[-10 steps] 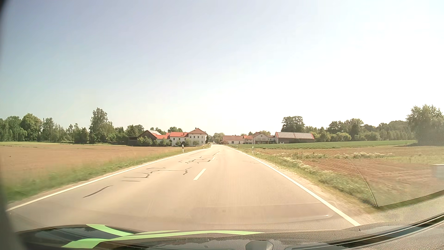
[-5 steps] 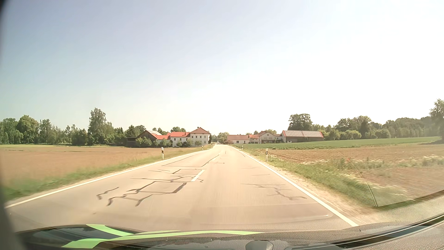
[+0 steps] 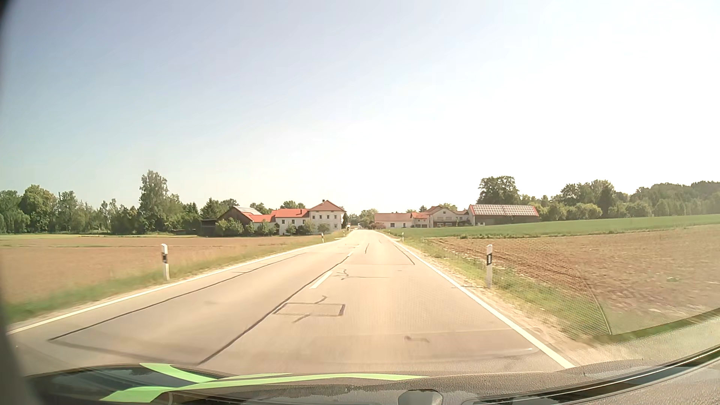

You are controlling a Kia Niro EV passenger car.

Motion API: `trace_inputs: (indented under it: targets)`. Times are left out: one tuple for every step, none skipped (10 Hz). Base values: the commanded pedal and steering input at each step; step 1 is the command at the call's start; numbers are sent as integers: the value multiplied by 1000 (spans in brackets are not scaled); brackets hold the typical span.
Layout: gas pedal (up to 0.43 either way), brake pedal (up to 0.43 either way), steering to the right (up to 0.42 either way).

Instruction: Follow the waypoints while adhering to traffic rules and regulations

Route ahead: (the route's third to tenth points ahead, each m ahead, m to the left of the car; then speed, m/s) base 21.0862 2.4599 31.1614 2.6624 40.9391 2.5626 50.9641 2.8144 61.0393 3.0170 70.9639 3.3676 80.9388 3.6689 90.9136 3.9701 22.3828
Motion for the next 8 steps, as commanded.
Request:
trace_inputs:
  targets:
    - [177,0,-9]
    - [177,0,-9]
    - [177,0,-9]
    - [189,0,-9]
    - [197,0,-8]
    - [189,0,-7]
    - [189,0,-6]
    - [177,0,-5]
